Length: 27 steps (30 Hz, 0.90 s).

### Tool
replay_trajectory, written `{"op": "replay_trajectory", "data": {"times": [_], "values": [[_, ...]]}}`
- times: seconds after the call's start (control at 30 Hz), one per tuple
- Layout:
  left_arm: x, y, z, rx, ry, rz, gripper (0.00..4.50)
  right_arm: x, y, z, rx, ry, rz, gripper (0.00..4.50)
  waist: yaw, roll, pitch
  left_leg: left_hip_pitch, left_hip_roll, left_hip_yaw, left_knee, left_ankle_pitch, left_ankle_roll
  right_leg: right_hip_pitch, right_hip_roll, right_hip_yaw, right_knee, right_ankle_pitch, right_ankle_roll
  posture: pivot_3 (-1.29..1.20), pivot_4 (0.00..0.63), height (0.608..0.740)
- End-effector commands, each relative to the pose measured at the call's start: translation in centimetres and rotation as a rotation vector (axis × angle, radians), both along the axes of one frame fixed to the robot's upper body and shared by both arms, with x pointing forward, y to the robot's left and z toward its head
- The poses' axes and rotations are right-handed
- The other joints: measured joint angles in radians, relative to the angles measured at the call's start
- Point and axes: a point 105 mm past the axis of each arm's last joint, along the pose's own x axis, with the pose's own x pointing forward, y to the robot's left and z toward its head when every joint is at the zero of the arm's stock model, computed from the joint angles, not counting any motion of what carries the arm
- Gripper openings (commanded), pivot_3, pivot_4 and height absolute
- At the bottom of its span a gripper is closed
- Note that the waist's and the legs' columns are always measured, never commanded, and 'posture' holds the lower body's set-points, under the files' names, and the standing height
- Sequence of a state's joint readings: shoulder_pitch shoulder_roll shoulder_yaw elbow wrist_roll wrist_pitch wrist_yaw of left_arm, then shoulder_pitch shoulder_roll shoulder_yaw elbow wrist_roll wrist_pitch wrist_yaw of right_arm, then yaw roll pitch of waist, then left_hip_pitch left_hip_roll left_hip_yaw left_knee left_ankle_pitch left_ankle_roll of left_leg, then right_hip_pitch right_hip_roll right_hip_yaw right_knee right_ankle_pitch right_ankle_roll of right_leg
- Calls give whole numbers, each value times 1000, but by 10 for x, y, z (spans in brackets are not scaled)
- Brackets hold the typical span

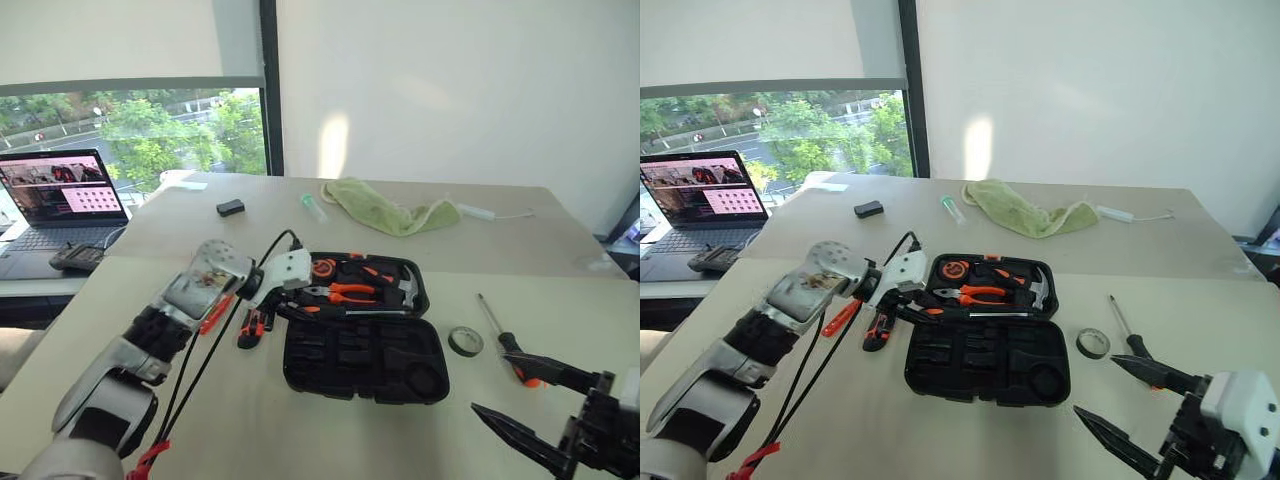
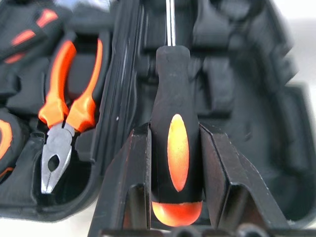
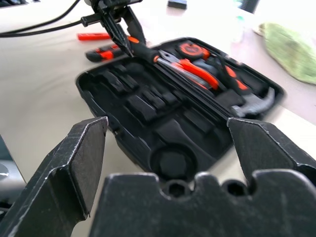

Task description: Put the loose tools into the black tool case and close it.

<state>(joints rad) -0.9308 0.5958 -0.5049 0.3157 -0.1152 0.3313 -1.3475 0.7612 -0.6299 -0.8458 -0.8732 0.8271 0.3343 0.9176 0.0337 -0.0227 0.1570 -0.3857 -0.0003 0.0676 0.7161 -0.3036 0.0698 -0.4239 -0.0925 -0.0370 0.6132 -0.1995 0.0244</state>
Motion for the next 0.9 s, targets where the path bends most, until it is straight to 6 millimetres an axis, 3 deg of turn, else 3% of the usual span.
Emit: {"op": "replay_trajectory", "data": {"times": [0.03, 0.33, 0.83, 0.87, 0.9], "values": [[6, -1, 2, 56, -47, -34, 874, -6, 1, 10, -21, -52, -11, 4500, 0, 0, 0, 0, 0, 0, 0, 0, 0, 0, 0, 0, 0, 0, 0, 0, 150, 740], [17, -1, -18, 119, -16, 36, 874, -12, 7, 11, -16, -53, -39, 4500, 4, 0, 0, -1, 0, -1, 1, 0, 1, -1, -1, -1, 0, -1, 1, 0, 150, 740], [19, 0, -16, 112, -5, 108, 874, -10, 5, 11, -15, -56, -31, 4500, 4, 0, 0, -2, 0, -2, 4, -1, 1, 0, -1, -1, 2, 0, 1, 0, 150, 740], [17, -2, -11, 87, -9, 86, 1890, -10, 4, 11, -17, -55, -29, 4500, 4, 0, 0, -2, 0, -2, 4, -1, 1, 0, -1, -1, 2, 0, 1, 0, 150, 740], [15, -3, -8, 70, -11, 69, 2103, -10, 4, 11, -18, -55, -28, 4500, 5, 0, 0, -2, 0, -2, 4, -1, 1, 0, -1, -1, 2, 0, 1, 0, 150, 740]]}}
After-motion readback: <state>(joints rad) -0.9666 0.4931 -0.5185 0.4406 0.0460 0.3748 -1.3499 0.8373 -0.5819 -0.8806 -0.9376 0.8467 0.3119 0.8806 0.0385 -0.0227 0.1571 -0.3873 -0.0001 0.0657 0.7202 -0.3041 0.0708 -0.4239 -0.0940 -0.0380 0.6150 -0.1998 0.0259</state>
